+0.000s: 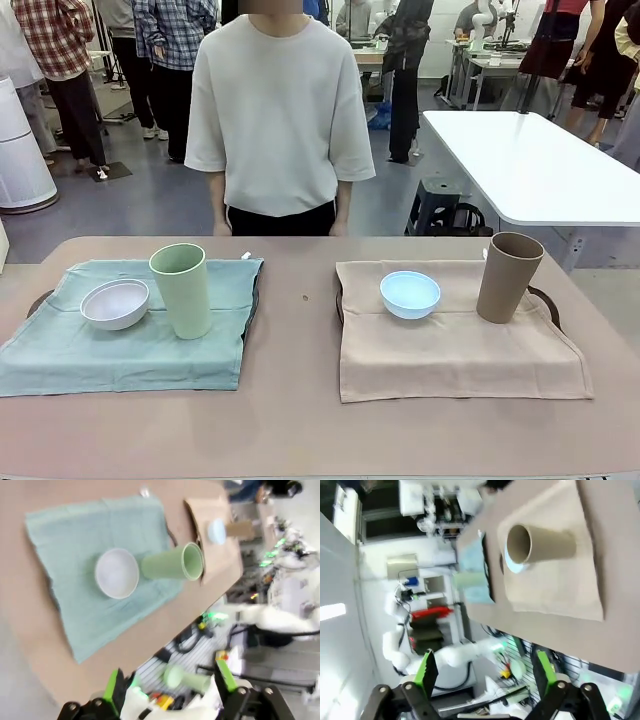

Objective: Set up a tray with a mat and arrange the tableware.
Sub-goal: Place the Picnic Bowl and Reusable plastic cup back onto the Handle tray in front of the human's position.

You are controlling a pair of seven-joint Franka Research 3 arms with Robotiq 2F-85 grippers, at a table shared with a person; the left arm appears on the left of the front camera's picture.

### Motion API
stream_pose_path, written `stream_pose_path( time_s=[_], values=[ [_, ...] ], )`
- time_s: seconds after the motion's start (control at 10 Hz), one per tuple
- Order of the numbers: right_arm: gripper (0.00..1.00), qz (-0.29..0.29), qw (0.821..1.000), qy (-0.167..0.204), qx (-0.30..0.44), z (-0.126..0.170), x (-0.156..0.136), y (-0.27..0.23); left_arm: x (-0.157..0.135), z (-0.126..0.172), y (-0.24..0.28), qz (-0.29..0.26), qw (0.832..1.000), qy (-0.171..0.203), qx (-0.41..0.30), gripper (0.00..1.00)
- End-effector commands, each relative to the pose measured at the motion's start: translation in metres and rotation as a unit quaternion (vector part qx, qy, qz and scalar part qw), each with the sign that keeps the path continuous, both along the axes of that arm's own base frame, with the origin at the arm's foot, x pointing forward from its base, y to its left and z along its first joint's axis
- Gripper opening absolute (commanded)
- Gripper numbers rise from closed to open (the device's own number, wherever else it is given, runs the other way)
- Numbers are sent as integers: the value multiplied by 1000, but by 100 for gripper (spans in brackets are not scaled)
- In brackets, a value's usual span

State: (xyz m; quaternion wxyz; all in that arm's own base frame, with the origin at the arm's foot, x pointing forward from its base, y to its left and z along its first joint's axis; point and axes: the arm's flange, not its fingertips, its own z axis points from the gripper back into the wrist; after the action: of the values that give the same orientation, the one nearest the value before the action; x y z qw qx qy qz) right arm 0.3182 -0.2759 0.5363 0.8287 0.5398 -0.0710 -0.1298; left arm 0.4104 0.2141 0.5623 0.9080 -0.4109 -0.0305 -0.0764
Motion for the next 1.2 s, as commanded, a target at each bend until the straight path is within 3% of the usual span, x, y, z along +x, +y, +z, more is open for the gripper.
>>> stream_pose_path(
  time_s=[0.0,0.2,0.3,0.4,1.1],
  values=[
    [100,-47,998,-16,42,-9,-13,-4,-6,7,31,101,992,-10,-69,94],
    [100,-77,997,-5,29,-11,-16,5,-10,5,35,139,988,-2,-63,94],
    [100,-45,998,-8,34,-11,-18,-16,4,-1,14,123,992,-2,-30,94],
    [100,-45,998,-8,34,-11,-18,-16,-20,3,53,119,991,-1,-67,94],
    [100,-45,998,-8,34,-11,-18,-16,-20,3,53,119,991,-1,-67,94]
  ],
)
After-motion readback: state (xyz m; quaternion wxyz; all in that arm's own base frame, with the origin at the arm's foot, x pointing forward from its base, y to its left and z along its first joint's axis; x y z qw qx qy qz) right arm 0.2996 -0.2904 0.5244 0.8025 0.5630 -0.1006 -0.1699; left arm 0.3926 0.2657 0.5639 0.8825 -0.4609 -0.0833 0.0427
